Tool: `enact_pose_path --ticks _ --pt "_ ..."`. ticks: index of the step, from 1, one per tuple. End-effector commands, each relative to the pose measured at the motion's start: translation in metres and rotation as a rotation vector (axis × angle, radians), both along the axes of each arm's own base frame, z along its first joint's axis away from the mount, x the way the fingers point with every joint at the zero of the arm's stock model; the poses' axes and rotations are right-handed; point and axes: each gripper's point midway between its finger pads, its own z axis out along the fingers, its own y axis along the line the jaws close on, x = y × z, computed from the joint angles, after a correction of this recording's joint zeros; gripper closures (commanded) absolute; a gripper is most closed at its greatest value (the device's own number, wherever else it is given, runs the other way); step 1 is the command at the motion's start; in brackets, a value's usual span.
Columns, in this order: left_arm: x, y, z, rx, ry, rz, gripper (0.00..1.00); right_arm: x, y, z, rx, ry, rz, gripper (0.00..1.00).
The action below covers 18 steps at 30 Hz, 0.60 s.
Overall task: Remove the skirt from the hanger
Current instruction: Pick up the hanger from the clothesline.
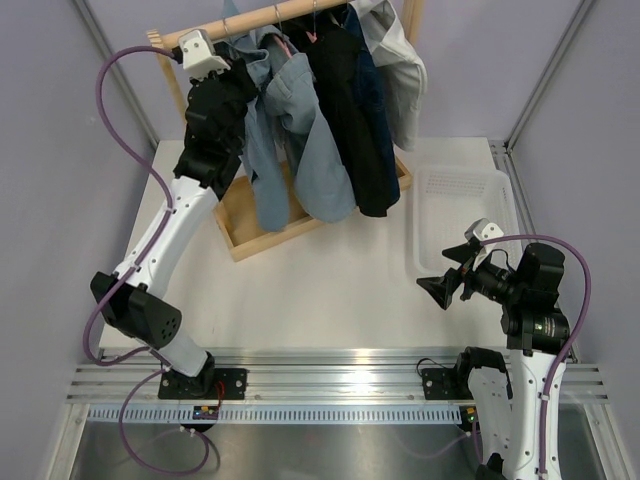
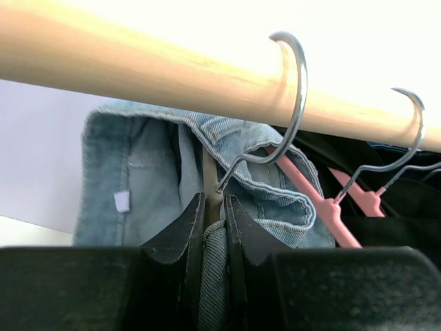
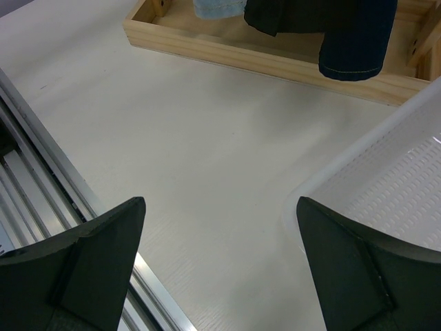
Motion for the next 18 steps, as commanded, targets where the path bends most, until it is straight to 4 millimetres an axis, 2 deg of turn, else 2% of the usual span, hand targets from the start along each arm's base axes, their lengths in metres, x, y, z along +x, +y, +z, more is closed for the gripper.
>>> enact_pose_path --ticks 1,2,9,13,14,18 --pt "-0.050 0.006 0.065 -0.004 -0.203 -0.059 1.00 -0.001 0.002 0.007 -0.007 -0.039 0.019 0.01" --pt "-0.059 0.008 0.073 -0.005 -0.232 -0.068 1.00 -0.001 0.002 0.007 -0.006 -0.034 0.018 0.01" --pt "-0.070 0.003 0.073 0.042 -0.245 -0.115 1.00 0.000 0.002 0.005 -0.003 -0.026 0.020 0.00" --pt "-0.063 0.006 0.073 0.035 -0.225 -0.106 1.00 0.000 0.002 0.005 -0.003 -0.027 0.021 0.00" --pt "-0.063 0.008 0.078 0.026 -0.233 -0.107 1.00 0.000 0.002 0.006 -0.003 -0.029 0.019 0.01" --pt "-0.052 0.002 0.073 0.027 -0.201 -0.121 1.00 0.000 0.002 0.005 -0.004 -0.026 0.017 0.01"
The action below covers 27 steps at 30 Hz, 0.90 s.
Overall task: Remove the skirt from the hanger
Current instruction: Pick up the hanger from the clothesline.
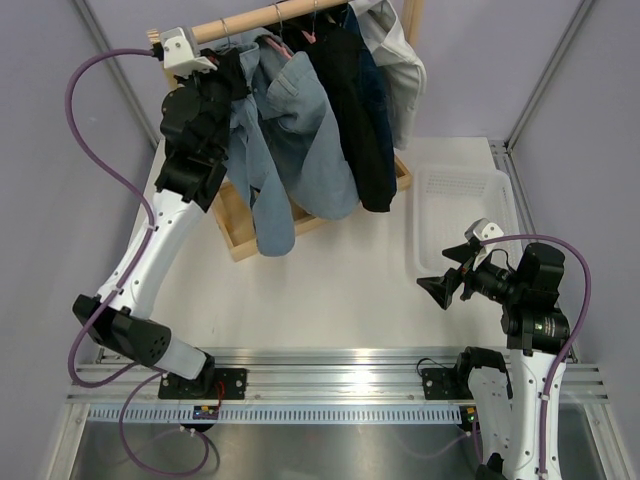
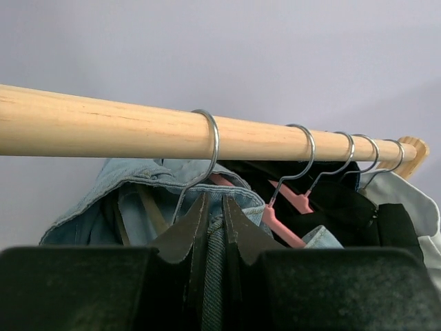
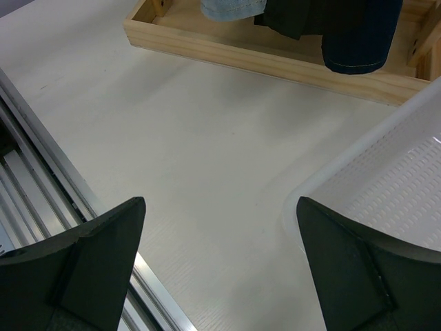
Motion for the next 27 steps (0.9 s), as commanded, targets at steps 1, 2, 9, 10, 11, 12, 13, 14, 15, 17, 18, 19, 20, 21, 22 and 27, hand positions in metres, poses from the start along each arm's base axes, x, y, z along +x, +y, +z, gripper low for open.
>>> enact_pose_path --ticks 1,2,9,10,11,12,13,14,15,17,18,19,20,21,22,27 --pt "0.002 -0.004 0.018 -0.005 -0.023 -0.028 1.00 -0.001 0.002 0.005 -0.005 -0.027 0.018 0.00" --pt "0.004 -0.004 0.017 -0.007 -0.012 -0.030 1.00 0.000 0.001 0.005 -0.006 -0.028 0.015 0.01" --pt "0.022 -0.008 0.001 -0.015 0.114 -0.029 0.50 0.000 0.001 0.005 -0.007 -0.028 0.016 0.00" --pt "0.021 -0.008 -0.001 -0.016 0.133 -0.031 0.43 0.000 0.001 0.005 -0.007 -0.028 0.016 0.01" --pt "0.021 -0.008 -0.002 -0.028 0.142 -0.036 0.38 0.000 0.001 0.005 -0.009 -0.030 0.015 0.01" --pt "0.020 -0.008 -0.003 -0.033 0.149 -0.038 0.34 0.000 0.001 0.005 -0.009 -0.029 0.015 0.00" --pt "0.016 -0.008 -0.003 -0.044 0.166 -0.042 0.29 0.000 0.001 0.005 -0.008 -0.028 0.014 0.01" --pt "0.015 -0.008 -0.005 -0.045 0.178 -0.045 0.27 0.000 0.001 0.005 -0.008 -0.027 0.015 0.01" --pt "0.013 -0.008 -0.006 -0.049 0.187 -0.050 0.26 0.000 0.001 0.005 -0.007 -0.026 0.016 0.01" --pt "0.008 -0.008 -0.012 -0.064 0.222 -0.059 0.25 0.001 0.001 0.005 -0.006 -0.025 0.017 0.01" --pt "0.007 -0.009 -0.016 -0.070 0.238 -0.062 0.25 0.001 0.002 0.005 -0.004 -0.024 0.020 0.01" --pt "0.006 -0.008 -0.023 -0.073 0.271 -0.062 0.25 0.001 0.002 0.005 -0.003 -0.023 0.021 0.01" --pt "0.005 -0.010 -0.027 -0.097 0.287 -0.064 0.25 0.001 0.002 0.005 -0.003 -0.023 0.021 0.01" --pt "0.005 -0.010 -0.030 -0.106 0.303 -0.061 0.25 0.001 0.002 0.005 -0.002 -0.022 0.022 0.01" --pt "0.003 -0.011 -0.037 -0.108 0.333 -0.053 0.25 0.001 0.002 0.005 0.000 -0.021 0.023 0.00" --pt "0.002 -0.015 -0.049 -0.157 0.409 -0.034 0.25 0.002 0.002 0.004 0.001 -0.015 0.021 0.00"
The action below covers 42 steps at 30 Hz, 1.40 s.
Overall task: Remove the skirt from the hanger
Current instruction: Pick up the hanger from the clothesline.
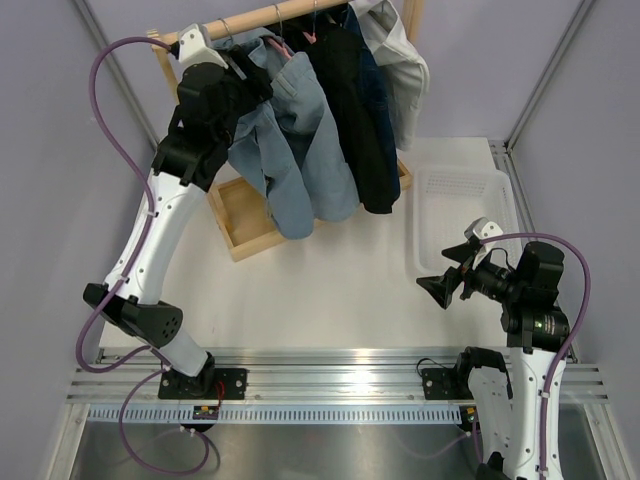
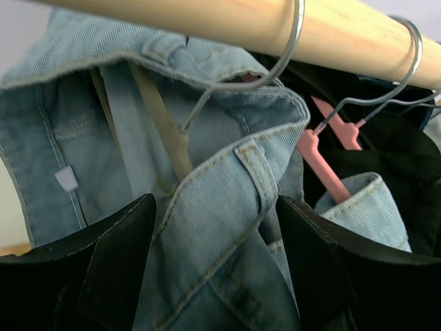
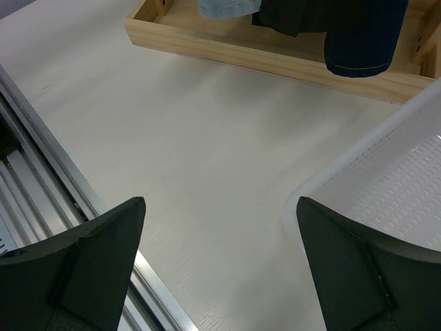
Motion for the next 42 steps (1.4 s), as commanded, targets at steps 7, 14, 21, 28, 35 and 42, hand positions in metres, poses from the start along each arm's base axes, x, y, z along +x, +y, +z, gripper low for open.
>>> enact_pose_path --ticks 7,14,21,28,35,42 --pt "-0.013 0.002 -0.004 -0.049 0.075 0.032 0.44 0.000 0.002 0.007 -0.003 -0.031 0.017 0.01" --pt "-0.003 -0.002 -0.044 -0.004 0.168 0.040 0.44 -0.002 0.002 0.007 -0.005 -0.037 0.018 0.01" --pt "0.011 -0.009 -0.068 0.024 0.222 0.040 0.43 -0.003 0.002 0.008 -0.008 -0.044 0.017 0.00" --pt "0.016 -0.008 -0.065 0.051 0.206 0.040 0.25 -0.003 0.002 0.008 -0.009 -0.043 0.019 0.01" --pt "0.018 -0.007 -0.066 0.086 0.202 0.041 0.26 -0.004 0.003 0.008 -0.006 -0.042 0.023 0.01" --pt "0.023 -0.007 -0.086 0.124 0.237 0.044 0.53 -0.005 0.003 0.008 -0.010 -0.048 0.023 0.01"
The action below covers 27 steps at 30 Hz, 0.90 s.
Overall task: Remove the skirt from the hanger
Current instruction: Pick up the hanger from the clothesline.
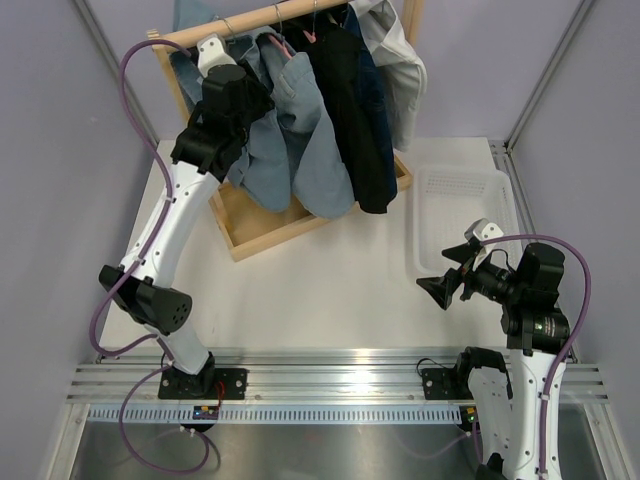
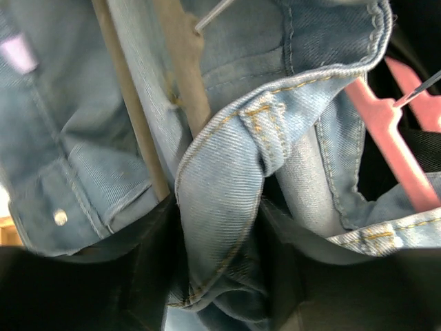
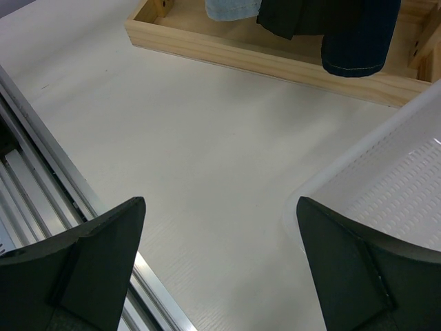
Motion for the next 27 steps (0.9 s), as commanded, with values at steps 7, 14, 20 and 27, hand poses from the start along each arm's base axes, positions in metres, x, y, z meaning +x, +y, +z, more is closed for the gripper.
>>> enact_pose_path --ticks 7,14,20,27 --pt "-0.017 0.008 -0.014 0.128 0.051 -0.036 1.00 -0.003 0.003 0.007 -0.006 -0.036 0.022 0.01" --pt "-0.059 0.008 0.056 0.169 -0.152 -0.160 1.00 -0.003 0.003 0.007 -0.005 -0.036 0.025 0.01" --pt "-0.091 0.012 0.096 0.212 -0.310 -0.220 1.00 -0.003 0.003 0.007 0.000 -0.028 0.028 0.01" --pt "-0.105 0.019 0.107 0.248 -0.372 -0.225 1.00 -0.003 0.003 0.007 -0.001 -0.031 0.028 0.01"
